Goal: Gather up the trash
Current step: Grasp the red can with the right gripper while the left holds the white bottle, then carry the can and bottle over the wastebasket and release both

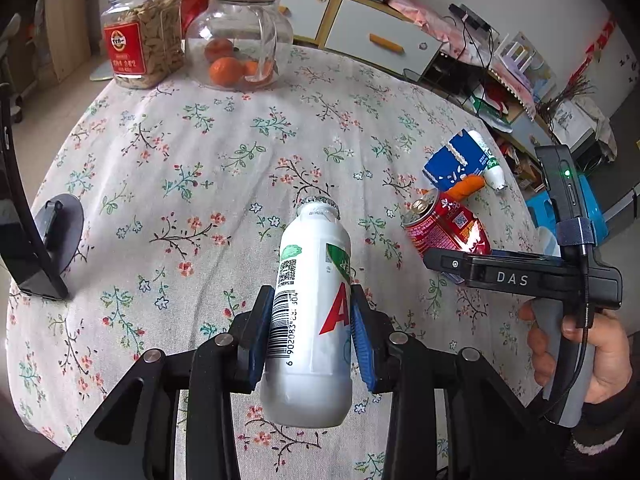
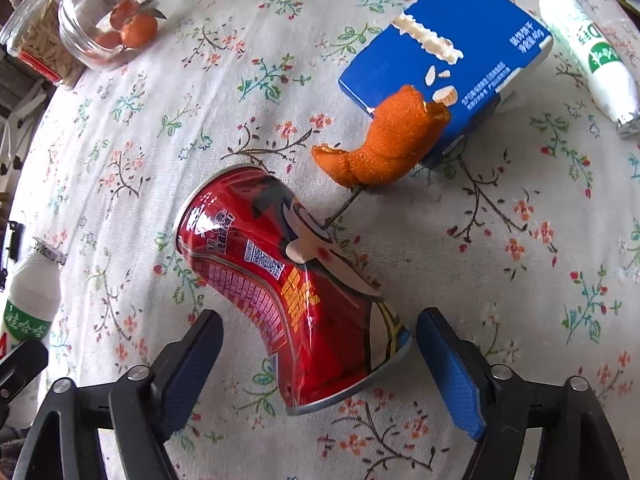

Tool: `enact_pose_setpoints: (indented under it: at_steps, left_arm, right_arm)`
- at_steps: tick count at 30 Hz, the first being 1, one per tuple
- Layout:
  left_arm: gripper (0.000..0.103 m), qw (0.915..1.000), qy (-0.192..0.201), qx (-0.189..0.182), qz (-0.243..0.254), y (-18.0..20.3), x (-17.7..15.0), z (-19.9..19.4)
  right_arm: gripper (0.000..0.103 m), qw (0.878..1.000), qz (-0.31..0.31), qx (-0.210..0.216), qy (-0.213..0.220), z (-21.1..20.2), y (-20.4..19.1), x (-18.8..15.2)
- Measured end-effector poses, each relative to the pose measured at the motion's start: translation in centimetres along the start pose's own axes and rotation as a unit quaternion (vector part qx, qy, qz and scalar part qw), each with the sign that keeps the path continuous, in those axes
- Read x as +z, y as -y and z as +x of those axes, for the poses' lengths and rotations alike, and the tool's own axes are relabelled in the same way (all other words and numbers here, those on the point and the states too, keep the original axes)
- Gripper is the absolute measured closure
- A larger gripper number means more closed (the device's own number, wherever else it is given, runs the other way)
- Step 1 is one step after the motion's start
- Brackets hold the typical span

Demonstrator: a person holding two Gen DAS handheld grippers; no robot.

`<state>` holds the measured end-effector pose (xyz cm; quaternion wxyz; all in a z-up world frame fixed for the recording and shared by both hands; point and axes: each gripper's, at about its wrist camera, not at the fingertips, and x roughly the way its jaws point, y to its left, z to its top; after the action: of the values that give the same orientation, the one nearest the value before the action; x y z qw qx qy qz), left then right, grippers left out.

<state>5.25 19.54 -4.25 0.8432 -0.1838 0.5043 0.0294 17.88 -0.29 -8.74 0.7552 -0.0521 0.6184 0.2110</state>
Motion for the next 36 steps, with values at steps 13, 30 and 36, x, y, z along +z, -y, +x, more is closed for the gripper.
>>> enact_pose_setpoints:
  at_steps: [13,30,36]
  left_arm:
    - [0.064,1.0000,0.003,-0.001,0.005,0.7,0.2,0.0]
    - [0.064,0.9990,0.006,-0.028,0.034,6.0,1.5,0.7]
    - [0.064,0.9979,0.000,-0.037,0.053,8.9,1.8,1.5]
  right_arm:
    - [0.050,1.000,-0.022,0.007,0.022,-1.7,0.2,-0.5]
    - [0.053,0.997,0.024,0.006,0.071,-7.6,7.1,-2.4]
    - [0.054,0.994,0.065,0.000,0.090,-10.1,11.4,-3.0]
